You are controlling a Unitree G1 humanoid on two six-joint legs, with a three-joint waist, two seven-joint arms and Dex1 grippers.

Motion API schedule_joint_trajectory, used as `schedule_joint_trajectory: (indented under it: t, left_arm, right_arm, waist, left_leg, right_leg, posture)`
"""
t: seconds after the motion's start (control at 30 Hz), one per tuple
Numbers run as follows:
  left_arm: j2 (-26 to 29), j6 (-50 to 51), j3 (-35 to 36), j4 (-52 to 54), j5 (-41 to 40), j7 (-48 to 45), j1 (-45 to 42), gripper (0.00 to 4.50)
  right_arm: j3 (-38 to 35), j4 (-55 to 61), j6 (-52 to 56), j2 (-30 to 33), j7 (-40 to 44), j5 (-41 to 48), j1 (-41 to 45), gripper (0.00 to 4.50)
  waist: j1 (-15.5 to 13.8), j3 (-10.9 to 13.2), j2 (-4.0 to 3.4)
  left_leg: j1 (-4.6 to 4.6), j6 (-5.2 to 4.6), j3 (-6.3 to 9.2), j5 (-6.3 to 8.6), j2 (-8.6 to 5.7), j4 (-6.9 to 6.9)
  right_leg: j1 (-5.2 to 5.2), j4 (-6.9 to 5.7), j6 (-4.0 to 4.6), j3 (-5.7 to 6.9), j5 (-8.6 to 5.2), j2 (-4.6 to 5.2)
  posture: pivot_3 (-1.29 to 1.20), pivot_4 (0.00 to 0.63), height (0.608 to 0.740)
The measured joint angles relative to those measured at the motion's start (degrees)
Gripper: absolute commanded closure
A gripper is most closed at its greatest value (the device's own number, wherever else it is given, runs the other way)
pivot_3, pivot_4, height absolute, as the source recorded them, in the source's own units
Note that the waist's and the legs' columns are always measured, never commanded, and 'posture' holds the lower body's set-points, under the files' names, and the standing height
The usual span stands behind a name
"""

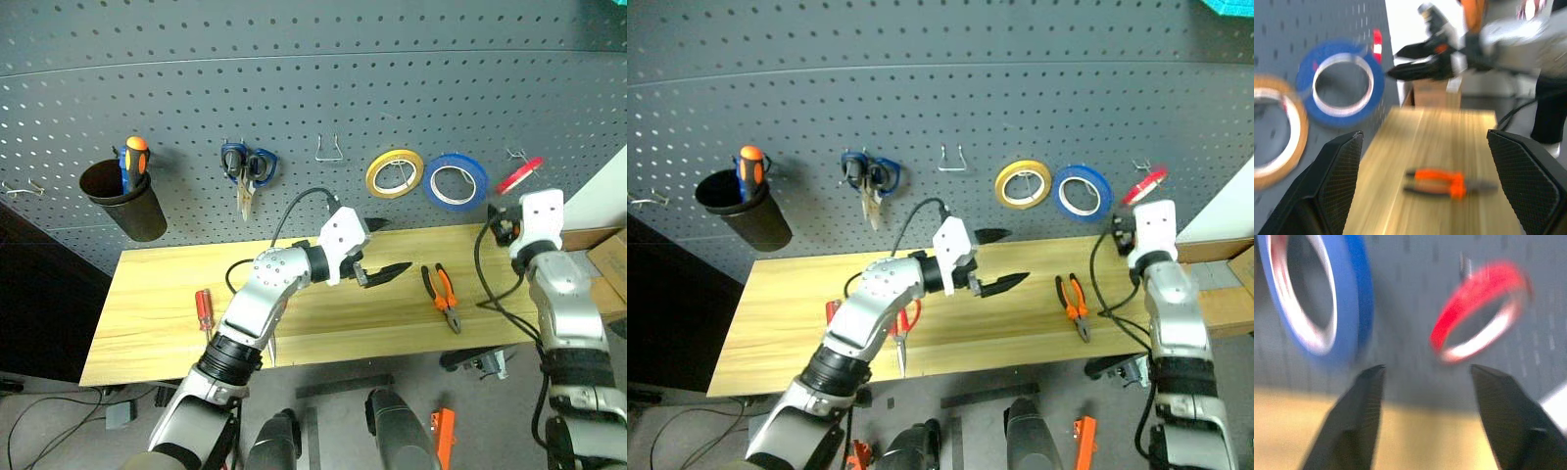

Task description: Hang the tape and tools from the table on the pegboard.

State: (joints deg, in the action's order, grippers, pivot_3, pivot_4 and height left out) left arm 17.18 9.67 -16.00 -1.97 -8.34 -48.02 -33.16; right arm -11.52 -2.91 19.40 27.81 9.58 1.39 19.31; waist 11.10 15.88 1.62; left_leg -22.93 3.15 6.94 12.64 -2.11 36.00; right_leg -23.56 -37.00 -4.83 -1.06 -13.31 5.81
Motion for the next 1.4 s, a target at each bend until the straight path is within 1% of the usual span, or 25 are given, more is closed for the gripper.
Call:
schedule_joint_trajectory:
  t: [0.03,0.1,0.17,0.23,0.33,0.43,0.5,0.63,0.93,1.07,1.17,1.27,1.3,1.4]
  left_arm:
    - [1.7,-0.5,0.0,-0.3,0.5,-0.8,0.7,0.19]
    - [5.3,-1.8,0.0,-1.1,1.6,-2.7,2.4,0.19]
    - [7.3,-2.2,0.0,-2.2,2.3,-3.7,3.6,0.19]
    - [7.7,-2.5,0.0,-2.2,2.5,-4.7,4.4,0.19]
    - [8.4,-2.9,-0.3,-2.2,3.2,-5.7,4.9,0.19]
    - [8.3,-2.9,-1.2,-2.1,3.6,-6.2,5.6,0.19]
    - [8.1,-3.2,-2.1,-2.1,4.4,-6.3,5.6,0.19]
    - [7.6,-4.2,-2.9,-2.1,5.6,-6.3,5.7,0.19]
    - [7.1,-4.3,-3.4,-2.1,6.3,-6.1,5.9,0.19]
    - [6.9,-4.2,-3.4,-2.1,6.4,-5.7,5.9,0.19]
    - [6.8,-4.2,-3.4,-2.1,6.4,-5.3,6.0,0.19]
    - [6.8,-3.8,-2.8,-2.1,6.1,-4.9,7.3,0.19]
    - [6.7,-3.7,-2.2,-2.0,5.8,-4.6,8.0,0.19]
    - [7.0,-3.4,-0.2,-2.1,5.1,-2.6,10.6,0.19]
  right_arm:
    - [0.5,4.0,3.9,-0.3,-0.4,-0.4,-2.5,0.15]
    - [2.6,11.8,12.8,-2.1,-0.9,-0.8,-7.3,0.15]
    - [5.7,15.7,20.2,-4.7,-0.9,-0.6,-9.7,0.15]
    - [8.4,18.2,26.6,-7.5,-1.1,-0.2,-9.8,0.15]
    - [10.4,18.1,32.7,-10.6,-1.8,-0.1,-8.3,0.15]
    - [10.6,11.6,33.8,-10.9,-1.9,-0.1,-4.6,0.15]
    - [10.5,5.2,33.0,-10.3,-1.6,-0.1,-1.1,0.15]
    - [10.5,-3.9,30.2,-9.7,-0.4,-0.1,3.1,0.15]
    - [10.8,-19.8,27.4,-9.3,2.9,0.1,10.9,0.15]
    - [10.0,-23.2,27.3,-9.2,3.4,0.9,12.8,0.15]
    - [9.6,-24.6,27.2,-9.1,4.4,1.5,13.4,0.70]
    - [9.8,-24.9,26.3,-9.4,5.1,1.6,13.4,1.66]
    - [10.1,-24.9,25.9,-9.4,5.0,1.5,13.3,1.84]
    - [10.6,-23.1,24.3,-10.1,4.1,1.0,11.8,1.86]
  waist:
    - [0.1,0.0,-0.01]
    - [0.4,0.0,-0.06]
    - [0.4,0.0,-0.08]
    - [0.3,0.0,-0.09]
    - [0.2,0.0,-0.09]
    - [0.2,0.0,-0.09]
    - [0.2,0.0,-0.10]
    - [0.2,0.0,-0.10]
    - [0.2,0.0,-0.10]
    - [0.2,0.0,-0.09]
    - [0.2,0.0,-0.09]
    - [0.2,0.0,-0.12]
    - [0.2,-0.1,-0.11]
    - [0.2,-0.1,-0.11]
  left_leg:
    - [0.03,0.00,0.00,0.00,0.07,-0.01]
    - [0.06,0.00,-0.02,0.00,0.29,-0.02]
    - [0.05,0.01,-0.04,0.00,0.53,0.01]
    - [0.06,0.01,-0.04,0.00,0.65,0.03]
    - [0.08,0.02,-0.04,-0.01,0.77,0.05]
    - [0.07,0.02,-0.10,-0.01,0.79,0.05]
    - [0.06,0.02,-0.14,-0.01,0.78,0.02]
    - [-0.02,0.01,-0.18,-0.01,0.81,-0.05]
    - [0.00,0.01,-0.29,-0.01,0.81,0.01]
    - [0.02,0.01,-0.33,-0.01,0.82,0.01]
    - [0.04,0.01,-0.32,-0.01,0.83,0.02]
    - [0.06,0.01,-0.33,-0.01,0.83,0.03]
    - [0.06,0.01,-0.33,-0.01,0.84,0.04]
    - [0.06,0.01,-0.33,-0.01,0.85,0.04]
  right_leg:
    - [0.00,0.00,-0.02,0.01,-0.02,-0.05]
    - [-0.04,-0.02,-0.05,0.00,-0.05,-0.26]
    - [-0.07,-0.01,0.10,0.00,0.04,-0.49]
    - [-0.07,-0.02,0.23,0.03,0.15,-0.58]
    - [-0.07,-0.02,0.33,0.07,0.22,-0.67]
    - [-0.08,0.01,0.32,0.04,0.24,-0.68]
    - [-0.09,0.03,0.31,0.02,0.24,-0.68]
    - [-0.23,0.02,0.33,0.01,0.23,-0.70]
    - [-0.23,-0.01,0.30,-0.10,0.25,-0.71]
    - [-0.23,-0.01,0.29,-0.13,0.26,-0.72]
    - [-0.22,-0.03,0.29,-0.13,0.26,-0.73]
    - [-0.21,-0.05,0.29,-0.15,0.26,-0.74]
    - [-0.21,-0.04,0.28,-0.16,0.26,-0.74]
    - [-0.22,-0.06,0.28,-0.15,0.27,-0.74]
  posture:
    - [-0.33,0.258,0.740]
    - [-0.34,0.259,0.740]
    - [-0.33,0.259,0.740]
    - [-0.33,0.258,0.740]
    - [-0.32,0.258,0.740]
    - [-0.31,0.256,0.740]
    - [-0.30,0.254,0.740]
    - [-0.29,0.254,0.740]
    - [-0.28,0.250,0.740]
    - [-0.28,0.247,0.740]
    - [-0.29,0.244,0.740]
    - [-0.28,0.240,0.740]
    - [-0.28,0.236,0.740]
    - [-0.28,0.229,0.740]
